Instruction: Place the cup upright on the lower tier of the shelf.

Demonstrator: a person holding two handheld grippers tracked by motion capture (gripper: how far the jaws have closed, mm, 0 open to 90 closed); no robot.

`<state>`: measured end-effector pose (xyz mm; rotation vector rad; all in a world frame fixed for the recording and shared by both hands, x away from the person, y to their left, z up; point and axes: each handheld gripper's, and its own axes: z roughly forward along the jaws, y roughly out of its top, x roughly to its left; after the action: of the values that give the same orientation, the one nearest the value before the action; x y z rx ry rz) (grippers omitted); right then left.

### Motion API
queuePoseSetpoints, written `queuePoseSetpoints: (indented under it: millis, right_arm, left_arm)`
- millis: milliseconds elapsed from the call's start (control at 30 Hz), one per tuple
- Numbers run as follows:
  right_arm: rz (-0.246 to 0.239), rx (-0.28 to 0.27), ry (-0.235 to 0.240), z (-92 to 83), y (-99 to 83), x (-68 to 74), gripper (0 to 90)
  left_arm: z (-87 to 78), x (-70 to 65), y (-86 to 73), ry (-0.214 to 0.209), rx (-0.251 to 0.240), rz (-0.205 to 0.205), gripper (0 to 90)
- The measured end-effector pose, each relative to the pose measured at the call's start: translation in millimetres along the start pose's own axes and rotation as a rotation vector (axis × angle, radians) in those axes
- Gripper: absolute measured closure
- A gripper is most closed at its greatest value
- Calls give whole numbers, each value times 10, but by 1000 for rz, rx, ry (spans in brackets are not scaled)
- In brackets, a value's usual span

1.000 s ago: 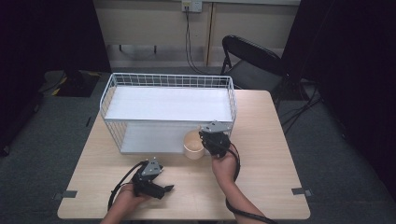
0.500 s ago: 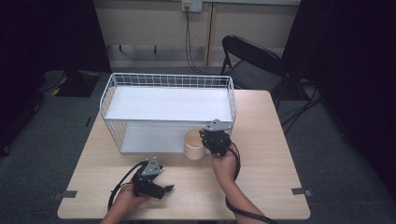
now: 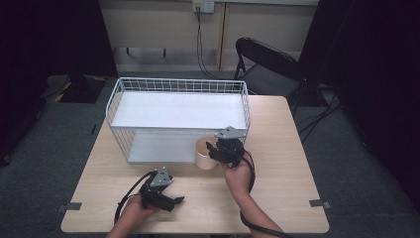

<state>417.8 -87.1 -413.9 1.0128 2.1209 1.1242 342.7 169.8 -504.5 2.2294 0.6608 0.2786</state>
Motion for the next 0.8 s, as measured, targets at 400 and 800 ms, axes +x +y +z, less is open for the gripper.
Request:
queuePoseSetpoints:
  millis: [400, 800]
  right_arm:
    - [80, -12, 95, -139, 10, 28, 203]
    - [90, 1, 115, -278, -177, 93, 132]
  left_arm:
    - [0, 0, 0, 0, 0, 0, 139]
    - [0, -1, 0, 0, 0, 0, 139]
